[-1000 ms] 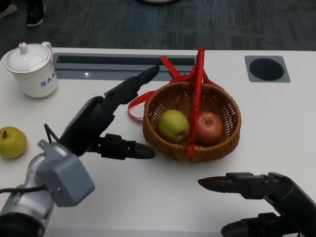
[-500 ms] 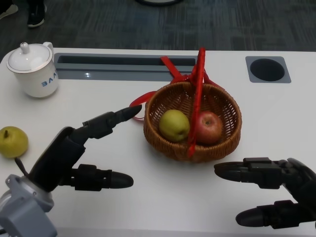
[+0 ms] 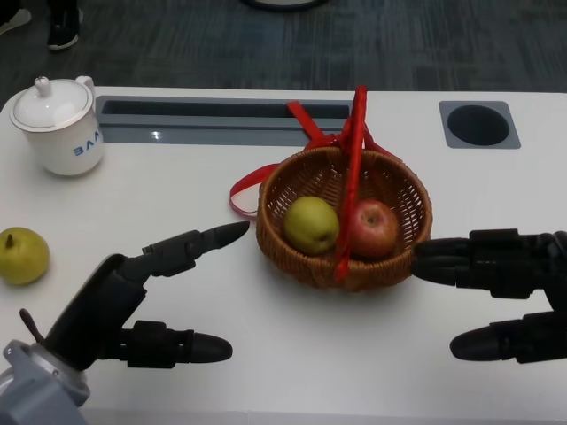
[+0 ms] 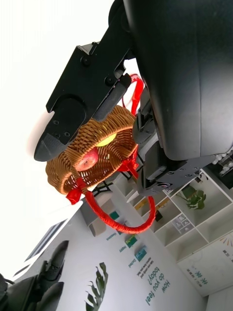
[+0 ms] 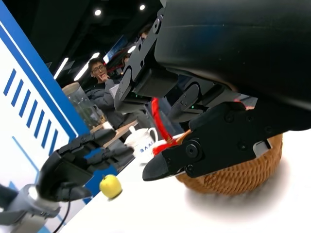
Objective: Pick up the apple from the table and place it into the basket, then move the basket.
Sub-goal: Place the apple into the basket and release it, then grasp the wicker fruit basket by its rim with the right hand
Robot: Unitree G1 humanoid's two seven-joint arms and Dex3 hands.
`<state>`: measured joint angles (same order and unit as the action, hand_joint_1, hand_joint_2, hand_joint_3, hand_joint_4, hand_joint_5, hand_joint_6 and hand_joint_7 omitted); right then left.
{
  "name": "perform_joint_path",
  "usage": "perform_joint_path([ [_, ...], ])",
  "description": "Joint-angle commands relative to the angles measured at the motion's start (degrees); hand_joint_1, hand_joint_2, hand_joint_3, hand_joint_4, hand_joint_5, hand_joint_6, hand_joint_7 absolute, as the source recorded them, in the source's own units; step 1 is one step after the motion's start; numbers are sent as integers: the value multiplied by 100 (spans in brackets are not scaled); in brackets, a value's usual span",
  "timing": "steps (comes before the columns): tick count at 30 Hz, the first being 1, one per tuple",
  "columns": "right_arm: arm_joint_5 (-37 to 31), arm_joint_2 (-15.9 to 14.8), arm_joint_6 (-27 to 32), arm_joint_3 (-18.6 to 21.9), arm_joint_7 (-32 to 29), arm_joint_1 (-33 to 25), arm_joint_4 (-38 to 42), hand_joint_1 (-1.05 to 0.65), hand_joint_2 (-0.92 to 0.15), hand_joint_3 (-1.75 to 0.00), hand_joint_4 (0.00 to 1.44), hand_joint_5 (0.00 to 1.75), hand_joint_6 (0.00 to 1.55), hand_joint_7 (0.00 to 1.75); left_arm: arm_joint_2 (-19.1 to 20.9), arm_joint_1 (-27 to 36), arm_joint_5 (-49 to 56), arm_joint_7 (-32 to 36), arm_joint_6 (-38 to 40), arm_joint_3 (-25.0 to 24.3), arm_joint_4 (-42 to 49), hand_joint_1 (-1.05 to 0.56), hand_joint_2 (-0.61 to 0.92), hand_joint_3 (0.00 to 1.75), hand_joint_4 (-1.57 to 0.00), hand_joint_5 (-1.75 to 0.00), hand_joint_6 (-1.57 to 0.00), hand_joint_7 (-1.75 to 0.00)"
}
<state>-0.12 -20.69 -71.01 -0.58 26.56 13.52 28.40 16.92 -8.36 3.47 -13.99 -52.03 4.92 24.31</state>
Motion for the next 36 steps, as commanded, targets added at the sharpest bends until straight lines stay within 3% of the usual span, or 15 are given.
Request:
perform_joint_path([
  [1, -146, -161, -189, 98, -169, 348, 244, -47, -75, 0, 68, 1, 61, 0, 61, 117, 37, -24, 64, -51, -32, -50, 72, 1, -53, -1, -51, -1],
  [12, -676, -269, -387, -93, -348, 1205, 984, -48, -74, 0, 72, 1, 67, 2, 40, 218, 39, -73, 232, -7, -168, -54, 73, 0, -53, 0, -51, 0],
  [21, -2419, -502, -170, -142, -1079, 1937, 1404, -50, -73, 0, 79, 3, 70, 2, 5, 232, 31, -101, 254, 20, -221, -53, 73, 0, -55, -1, -53, -1],
  [27, -3492, -790, 318, -651, -1573, 2559, 1707, -69, -75, 0, 82, 2, 72, 1, -41, 263, 102, -50, 230, 22, -258, -53, 72, 0, -56, -1, -54, -1],
  [36, -4265, -993, 612, -1553, -2026, 3247, 2134, -80, -75, 0, 86, 2, 76, 1, -73, 276, 73, -44, 205, 3, -246, -53, 72, 0, -56, 0, -54, 0],
])
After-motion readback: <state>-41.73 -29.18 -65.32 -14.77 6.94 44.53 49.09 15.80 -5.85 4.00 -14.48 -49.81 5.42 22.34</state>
